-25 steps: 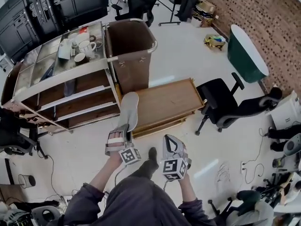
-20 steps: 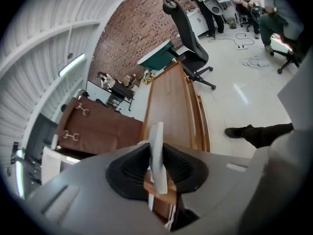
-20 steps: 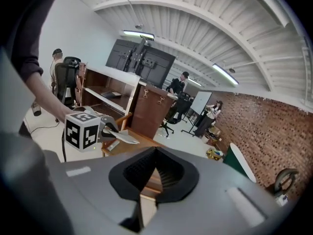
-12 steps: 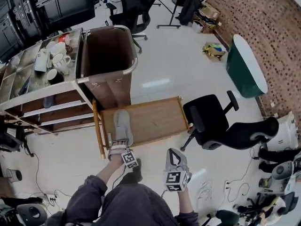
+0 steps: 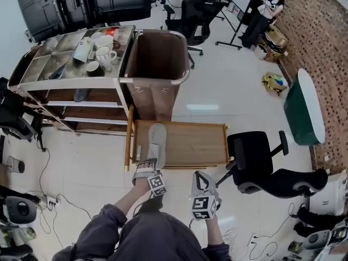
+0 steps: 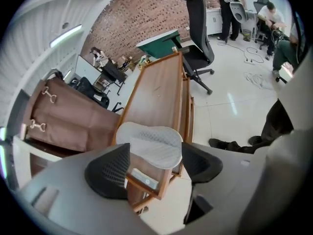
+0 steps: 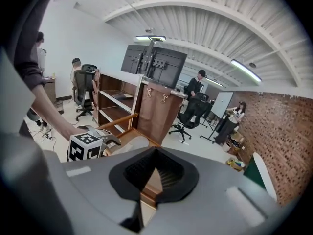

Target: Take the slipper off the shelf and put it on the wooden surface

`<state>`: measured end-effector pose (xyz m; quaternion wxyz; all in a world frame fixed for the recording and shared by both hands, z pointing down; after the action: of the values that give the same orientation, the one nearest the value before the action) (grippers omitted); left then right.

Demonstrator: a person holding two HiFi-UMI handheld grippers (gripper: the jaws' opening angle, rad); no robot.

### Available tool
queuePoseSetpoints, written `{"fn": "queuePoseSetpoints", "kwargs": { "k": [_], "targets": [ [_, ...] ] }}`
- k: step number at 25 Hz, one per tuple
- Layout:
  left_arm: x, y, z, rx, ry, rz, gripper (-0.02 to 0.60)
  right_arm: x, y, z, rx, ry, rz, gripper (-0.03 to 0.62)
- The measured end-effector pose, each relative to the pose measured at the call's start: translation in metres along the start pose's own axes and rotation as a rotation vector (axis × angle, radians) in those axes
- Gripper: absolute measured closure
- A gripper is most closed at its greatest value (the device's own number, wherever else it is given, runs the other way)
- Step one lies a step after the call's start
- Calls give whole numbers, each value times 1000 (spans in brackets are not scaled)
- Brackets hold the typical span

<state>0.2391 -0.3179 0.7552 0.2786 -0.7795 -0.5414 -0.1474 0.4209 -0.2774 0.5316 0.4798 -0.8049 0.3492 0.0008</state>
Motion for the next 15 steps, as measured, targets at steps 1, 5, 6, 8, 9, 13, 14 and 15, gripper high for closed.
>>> {"fn": "queuePoseSetpoints", "kwargs": {
  "k": [1, 5, 6, 8, 9, 13, 14, 15],
  "targets": [
    [1, -2, 11, -1, 31, 22, 224, -5, 0, 4, 17, 17, 17, 591],
    [22, -10, 80, 48, 167, 91, 232, -36, -11, 38, 75, 74, 53, 591],
    [30, -12, 101, 66, 194, 110, 233, -46, -17, 50, 77, 85, 66, 591],
    [51, -18, 142, 91, 242, 142, 239, -66, -30, 73, 81, 101, 100, 592],
    [63, -22, 161, 98, 266, 151, 239, -77, -38, 85, 87, 109, 114, 592],
    [117, -37, 227, 111, 315, 183, 241, -115, -69, 130, 95, 140, 143, 592],
    [132, -40, 243, 110, 317, 193, 241, -123, -76, 143, 93, 144, 144, 592],
    [147, -43, 258, 111, 321, 202, 242, -131, -82, 155, 91, 150, 144, 592]
  ]
}}
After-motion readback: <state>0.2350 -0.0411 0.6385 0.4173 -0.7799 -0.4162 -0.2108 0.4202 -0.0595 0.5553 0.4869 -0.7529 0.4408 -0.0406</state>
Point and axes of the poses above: the fingertips, and each gripper's own axes: z backward along the fingers, x to its right, y out of its top, the point moved 10 cm from there along z, backward along the fingers, and after that the axes turned 2 degrees about x, right-handed, at the moved point
